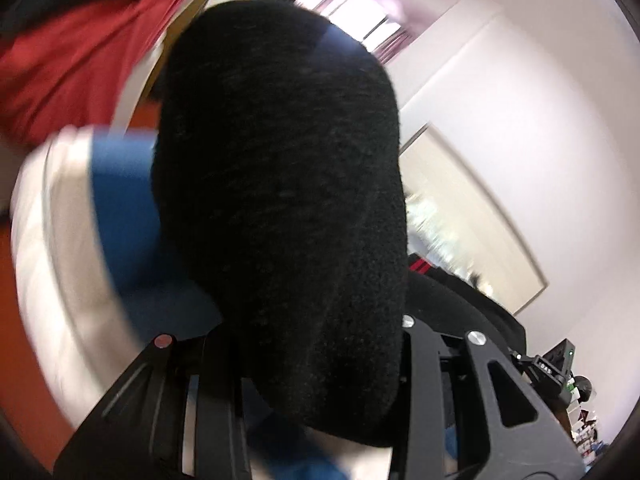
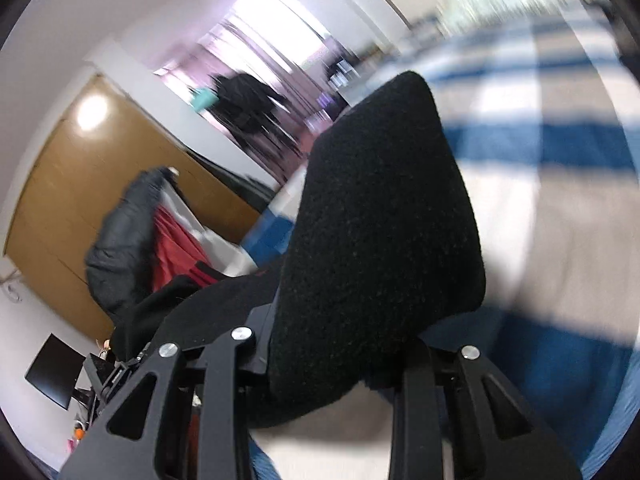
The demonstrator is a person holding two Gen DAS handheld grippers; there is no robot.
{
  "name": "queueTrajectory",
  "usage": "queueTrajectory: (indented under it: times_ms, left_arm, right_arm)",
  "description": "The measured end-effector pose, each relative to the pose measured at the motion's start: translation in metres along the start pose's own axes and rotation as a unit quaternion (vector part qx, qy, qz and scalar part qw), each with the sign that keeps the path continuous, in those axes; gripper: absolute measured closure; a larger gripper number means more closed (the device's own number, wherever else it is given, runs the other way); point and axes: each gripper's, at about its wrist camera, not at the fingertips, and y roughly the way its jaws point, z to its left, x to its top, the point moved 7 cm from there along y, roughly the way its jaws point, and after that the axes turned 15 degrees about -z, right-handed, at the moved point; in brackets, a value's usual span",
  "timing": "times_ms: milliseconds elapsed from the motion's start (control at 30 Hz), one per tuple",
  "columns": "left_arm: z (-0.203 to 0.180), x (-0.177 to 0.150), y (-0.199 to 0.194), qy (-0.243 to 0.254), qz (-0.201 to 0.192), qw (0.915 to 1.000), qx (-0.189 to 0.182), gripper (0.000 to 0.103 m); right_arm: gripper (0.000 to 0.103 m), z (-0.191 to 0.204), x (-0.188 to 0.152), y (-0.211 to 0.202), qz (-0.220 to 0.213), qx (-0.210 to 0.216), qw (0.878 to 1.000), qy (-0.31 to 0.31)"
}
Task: Fold large clothes
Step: 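Carry the held black bundle with both tools across the bed, then lower the black bundle onto the bedspread with both tools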
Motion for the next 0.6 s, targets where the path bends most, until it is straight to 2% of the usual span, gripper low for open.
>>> queueTrajectory:
  times_ms: [67, 133, 333, 400, 467, 500, 567, 600]
  left_arm:
    - [0.026, -0.03, -0.003, -0.028, 0.011, 0.9995, 0.014, 0.068]
    - [0.042, -0.042, -0.007, -0.065, 0.014, 0.9977, 0.015, 0.065]
    - [0.08, -0.068, -0.001, -0.126, 0.06, 0.9895, 0.037, 0.049]
    - [0.077, -0.067, 0.0, -0.116, 0.067, 0.9902, 0.042, 0.048]
    - [0.068, -0.061, -0.004, -0.083, 0.074, 0.9924, 0.052, 0.039]
    - [0.061, -0.059, -0.008, -0.054, 0.077, 0.9938, 0.059, 0.035]
    - [0.048, -0.057, -0.019, -0.019, 0.082, 0.9953, 0.047, 0.013]
    - [0.043, -0.056, -0.025, -0.007, 0.082, 0.9957, 0.044, 0.012]
  right_arm:
    - [0.073, -0.026, -0.032, -0.003, 0.009, -0.003, 1.0, 0.025]
    - [0.073, -0.038, -0.051, -0.007, 0.014, 0.007, 0.998, 0.055]
    - [0.072, -0.065, -0.07, -0.004, 0.036, 0.006, 0.991, 0.13]
    - [0.071, -0.067, -0.074, -0.003, 0.041, 0.003, 0.99, 0.137]
    - [0.062, -0.067, -0.076, -0.007, 0.057, -0.008, 0.989, 0.139]
    - [0.053, -0.067, -0.077, -0.012, 0.069, -0.011, 0.988, 0.139]
    - [0.036, -0.063, -0.077, -0.026, 0.084, -0.018, 0.989, 0.117]
    - [0.02, -0.061, -0.076, -0.035, 0.082, -0.019, 0.991, 0.103]
